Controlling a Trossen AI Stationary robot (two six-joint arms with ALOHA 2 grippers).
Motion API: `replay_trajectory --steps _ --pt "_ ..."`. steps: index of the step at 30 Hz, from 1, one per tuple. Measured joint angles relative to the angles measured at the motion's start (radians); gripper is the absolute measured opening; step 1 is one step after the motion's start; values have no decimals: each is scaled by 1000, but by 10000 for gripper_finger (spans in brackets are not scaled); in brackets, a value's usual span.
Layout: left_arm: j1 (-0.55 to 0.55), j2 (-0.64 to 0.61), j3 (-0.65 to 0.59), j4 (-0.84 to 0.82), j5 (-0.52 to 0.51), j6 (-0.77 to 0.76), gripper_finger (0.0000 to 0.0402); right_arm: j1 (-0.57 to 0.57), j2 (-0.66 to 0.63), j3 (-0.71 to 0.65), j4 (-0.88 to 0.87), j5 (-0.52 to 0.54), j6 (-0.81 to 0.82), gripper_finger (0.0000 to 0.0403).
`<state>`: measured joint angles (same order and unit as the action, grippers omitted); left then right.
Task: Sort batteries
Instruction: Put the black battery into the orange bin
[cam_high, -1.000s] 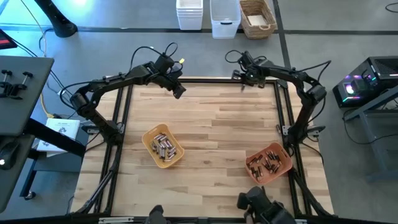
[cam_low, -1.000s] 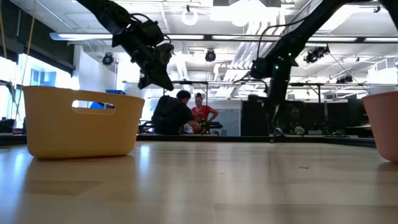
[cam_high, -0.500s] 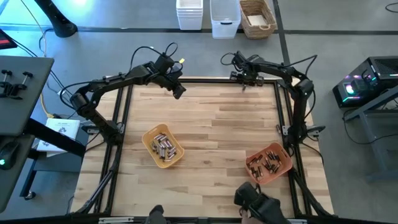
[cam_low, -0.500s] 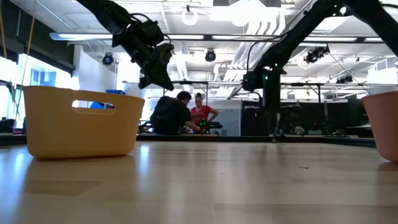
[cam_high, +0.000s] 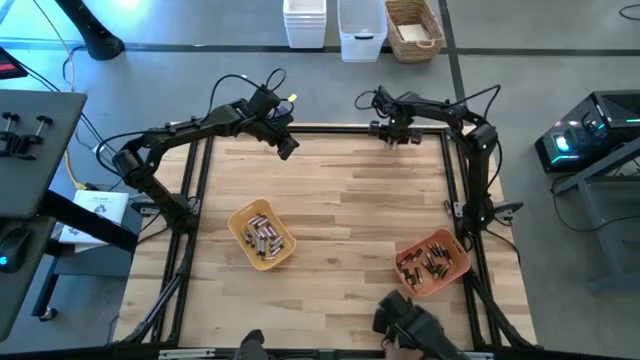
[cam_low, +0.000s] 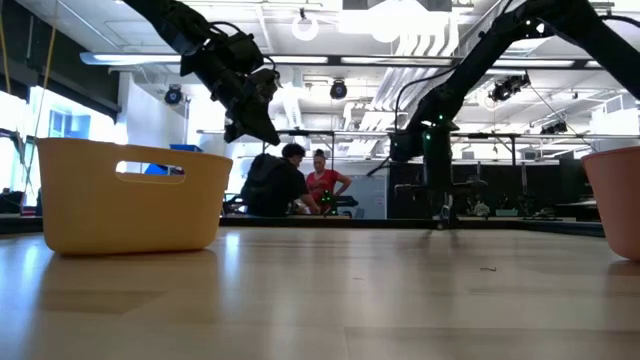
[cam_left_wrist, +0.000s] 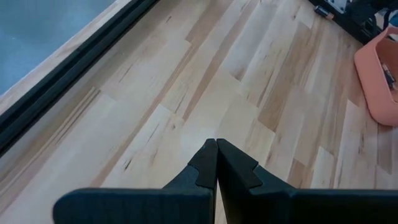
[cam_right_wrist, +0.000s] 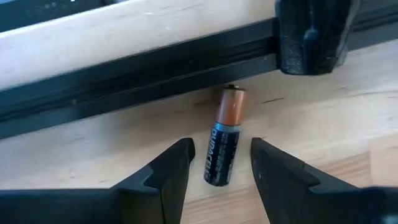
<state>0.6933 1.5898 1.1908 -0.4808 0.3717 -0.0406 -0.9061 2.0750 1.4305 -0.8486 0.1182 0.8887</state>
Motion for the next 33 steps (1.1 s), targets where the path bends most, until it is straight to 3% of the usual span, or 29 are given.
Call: replay_trajectory --steps 3,7,13,20,26,29,33 --pt "0 0 0 -1 1 -2 0 -1 40 3 1 -49 32 167" --pt "0 0 0 -8 4 -8 0 30 61 7 -8 7 51 150" --pt "0 0 0 -15 4 -12 0 46 49 5 -13 29 -38 23" --pt "4 0 0 -11 -9 -1 0 78 -89 -19 -96 0 -168 22" --pt "26 0 0 18 -11 -2 0 265 -303 -55 -162 49 -240 21" --pt "35 0 0 31 -12 -1 0 395 -428 -120 -179 -24 -173 21" --pt "42 0 0 35 -11 -2 0 618 -592 -277 -282 -138 38 21"
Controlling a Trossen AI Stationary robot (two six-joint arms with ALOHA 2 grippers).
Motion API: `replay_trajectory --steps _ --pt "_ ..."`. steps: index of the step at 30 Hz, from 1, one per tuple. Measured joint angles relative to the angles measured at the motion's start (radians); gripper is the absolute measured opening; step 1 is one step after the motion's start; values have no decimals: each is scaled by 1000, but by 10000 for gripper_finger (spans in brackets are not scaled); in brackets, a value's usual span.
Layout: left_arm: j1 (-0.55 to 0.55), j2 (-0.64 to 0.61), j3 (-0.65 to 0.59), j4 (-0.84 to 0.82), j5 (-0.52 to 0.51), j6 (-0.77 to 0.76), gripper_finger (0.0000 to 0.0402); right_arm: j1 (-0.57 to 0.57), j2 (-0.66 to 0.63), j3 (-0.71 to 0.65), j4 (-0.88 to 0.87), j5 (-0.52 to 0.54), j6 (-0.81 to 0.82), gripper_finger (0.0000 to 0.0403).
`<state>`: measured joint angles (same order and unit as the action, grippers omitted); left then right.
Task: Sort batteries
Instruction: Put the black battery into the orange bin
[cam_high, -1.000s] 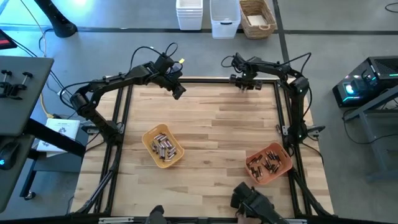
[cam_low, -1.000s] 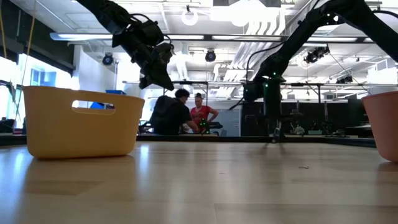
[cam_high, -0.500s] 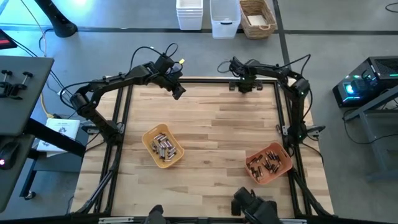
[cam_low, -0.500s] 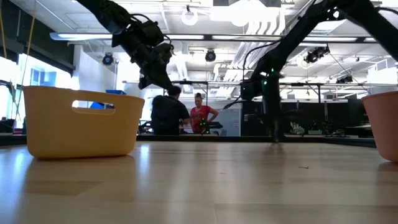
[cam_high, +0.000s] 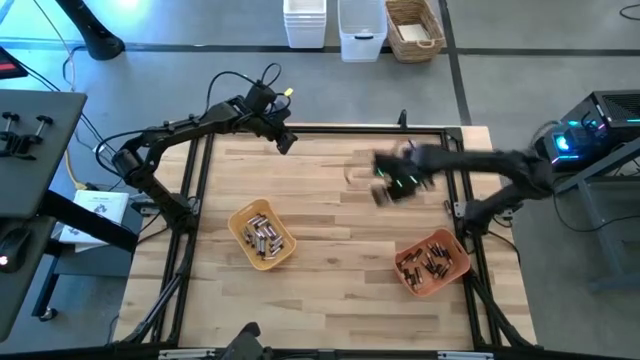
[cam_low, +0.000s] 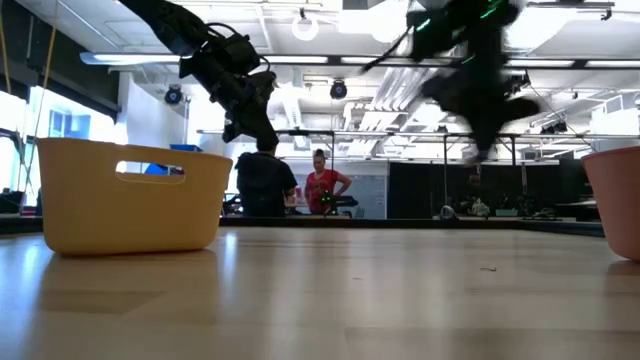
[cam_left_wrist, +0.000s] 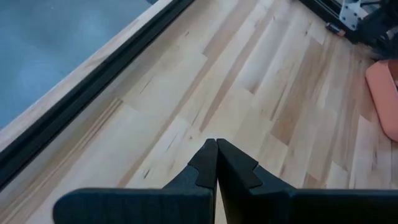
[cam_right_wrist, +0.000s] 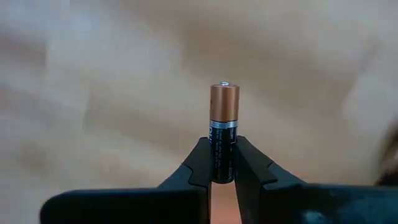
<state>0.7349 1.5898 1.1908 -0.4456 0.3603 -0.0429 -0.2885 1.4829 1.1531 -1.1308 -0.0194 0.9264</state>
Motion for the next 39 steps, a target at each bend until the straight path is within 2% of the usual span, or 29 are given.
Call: replay_trajectory --steps 5,10,13,16,20,23,28,32,36,39 --pt "-1 0 0 1 16 -8 0 349 -246 -155 20 -141 453 21" --pt "-18 0 0 1 20 -24 0 659 -336 -230 105 -239 806 21" --pt "-26 0 0 3 20 -24 0 757 -318 -286 95 -240 916 38" --pt "-34 0 0 3 20 -33 0 764 -316 -354 139 -307 913 94" --pt "-39 0 0 3 20 -63 0 696 -316 -394 207 -322 799 179" --pt "-40 0 0 3 19 -78 0 587 -316 -382 178 -335 709 215" --pt "-40 0 0 3 19 -78 0 328 -318 -271 -38 -165 458 220" --pt "-40 0 0 12 19 -78 0 77 -318 -284 -178 -48 330 213" --pt "-40 0 0 37 19 -78 0 -150 -314 -365 -110 -33 219 212" --pt "-40 0 0 50 19 -87 0 -261 -284 -423 -91 -5 210 212"
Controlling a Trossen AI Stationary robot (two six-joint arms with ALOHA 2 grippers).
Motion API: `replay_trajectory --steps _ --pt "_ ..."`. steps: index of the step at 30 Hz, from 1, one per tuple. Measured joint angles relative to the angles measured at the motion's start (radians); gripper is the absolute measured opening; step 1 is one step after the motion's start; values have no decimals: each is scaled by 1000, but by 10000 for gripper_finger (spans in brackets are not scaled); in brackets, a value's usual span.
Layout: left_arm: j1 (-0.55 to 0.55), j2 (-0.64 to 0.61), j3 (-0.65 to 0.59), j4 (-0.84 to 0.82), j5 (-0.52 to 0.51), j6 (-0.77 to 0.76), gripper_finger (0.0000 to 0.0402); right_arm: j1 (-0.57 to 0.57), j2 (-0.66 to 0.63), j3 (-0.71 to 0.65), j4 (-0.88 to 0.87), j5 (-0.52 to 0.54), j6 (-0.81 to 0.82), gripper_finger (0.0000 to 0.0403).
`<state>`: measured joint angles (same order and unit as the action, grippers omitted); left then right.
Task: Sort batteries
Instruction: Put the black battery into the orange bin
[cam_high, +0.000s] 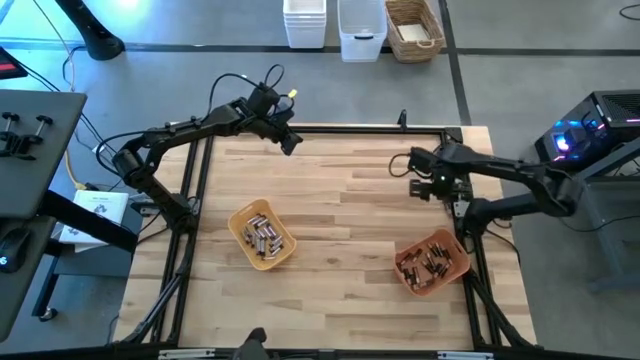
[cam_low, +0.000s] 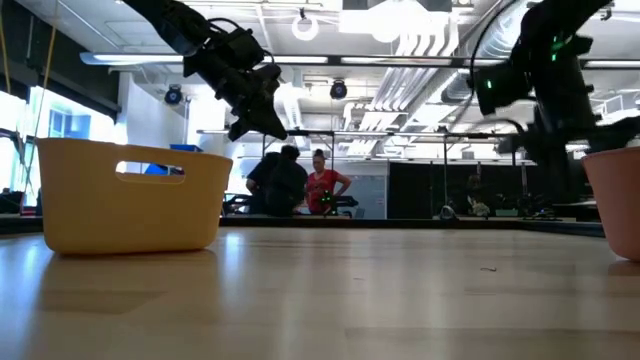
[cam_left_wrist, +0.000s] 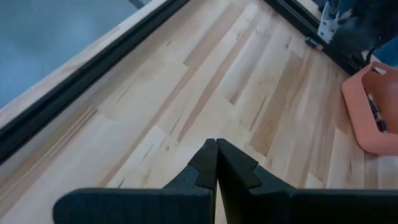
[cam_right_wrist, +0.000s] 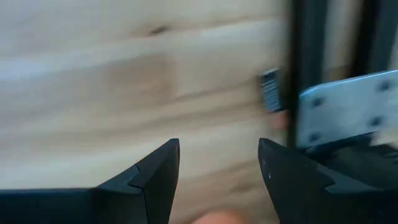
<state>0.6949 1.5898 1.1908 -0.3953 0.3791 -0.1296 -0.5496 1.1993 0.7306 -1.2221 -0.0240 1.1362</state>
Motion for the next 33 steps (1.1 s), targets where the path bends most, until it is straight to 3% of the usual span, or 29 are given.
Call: replay_trajectory --steps 4,8,14,24,33 --pt "0 0 0 18 -5 1 0 -97 84 -29 26 113 33 212" --pt "0 0 0 45 -5 1 0 -159 185 0 91 186 -120 212" --pt "0 0 0 45 -5 1 0 -188 299 -3 -3 106 -317 212" --pt "0 0 0 49 -5 2 0 -243 305 -137 164 21 -361 211" --pt "0 0 0 24 -4 1 0 -240 317 -70 53 2 -512 211"
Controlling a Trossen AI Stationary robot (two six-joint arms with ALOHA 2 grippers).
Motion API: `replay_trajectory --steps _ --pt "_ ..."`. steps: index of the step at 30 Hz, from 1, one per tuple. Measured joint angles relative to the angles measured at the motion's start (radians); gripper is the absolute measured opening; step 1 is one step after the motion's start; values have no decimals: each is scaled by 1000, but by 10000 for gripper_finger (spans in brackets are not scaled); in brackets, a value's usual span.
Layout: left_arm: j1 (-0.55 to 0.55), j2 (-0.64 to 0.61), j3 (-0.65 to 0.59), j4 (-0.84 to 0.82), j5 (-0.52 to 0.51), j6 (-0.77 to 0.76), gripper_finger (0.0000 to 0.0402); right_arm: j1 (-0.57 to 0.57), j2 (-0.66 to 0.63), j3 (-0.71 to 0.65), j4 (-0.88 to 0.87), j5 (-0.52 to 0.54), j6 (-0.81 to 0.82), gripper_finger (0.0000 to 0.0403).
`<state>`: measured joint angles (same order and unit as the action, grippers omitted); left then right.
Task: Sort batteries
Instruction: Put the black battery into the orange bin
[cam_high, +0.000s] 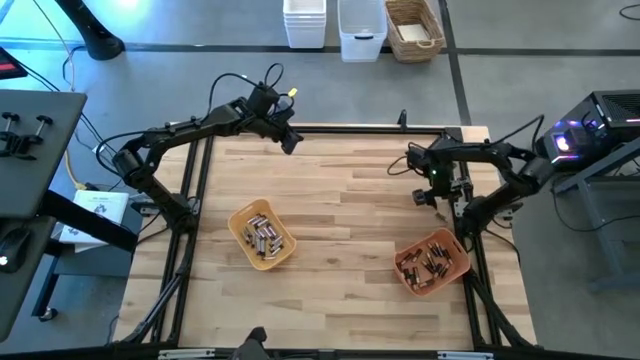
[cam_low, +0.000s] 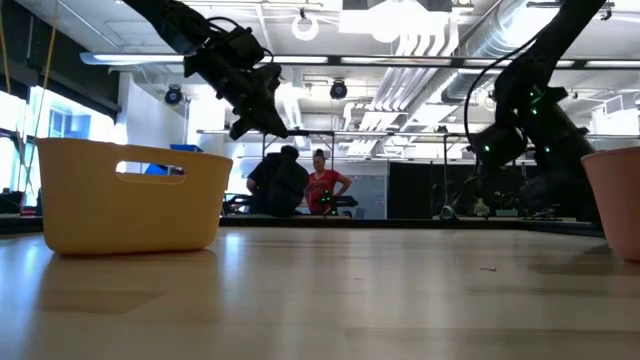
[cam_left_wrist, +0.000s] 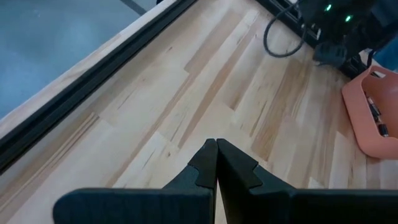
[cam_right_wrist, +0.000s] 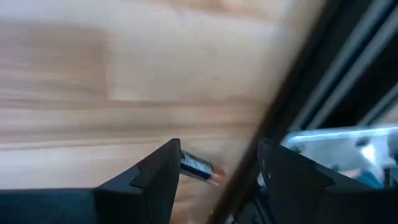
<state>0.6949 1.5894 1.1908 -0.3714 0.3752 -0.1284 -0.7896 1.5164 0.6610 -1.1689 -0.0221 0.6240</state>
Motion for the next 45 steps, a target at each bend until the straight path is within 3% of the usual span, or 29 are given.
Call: replay_trajectory --steps 8,11,13,27,31,37,45 --pt "0 0 0 -51 0 1 0 64 -75 78 -91 -80 -95 210" --pt "-1 0 0 -51 0 1 0 124 -99 77 -89 -164 -95 210" --pt "-2 0 0 -51 0 2 0 181 -96 62 -75 -158 -84 210" --pt "-2 0 0 -56 0 21 0 363 104 -66 75 -202 -61 203" --pt "-2 0 0 -59 0 21 0 401 209 -92 76 -270 -79 162" --pt "-2 0 0 -61 -1 55 0 421 255 -54 81 -266 -102 19" --pt "12 0 0 -87 -14 86 0 424 221 75 18 -134 -125 1"
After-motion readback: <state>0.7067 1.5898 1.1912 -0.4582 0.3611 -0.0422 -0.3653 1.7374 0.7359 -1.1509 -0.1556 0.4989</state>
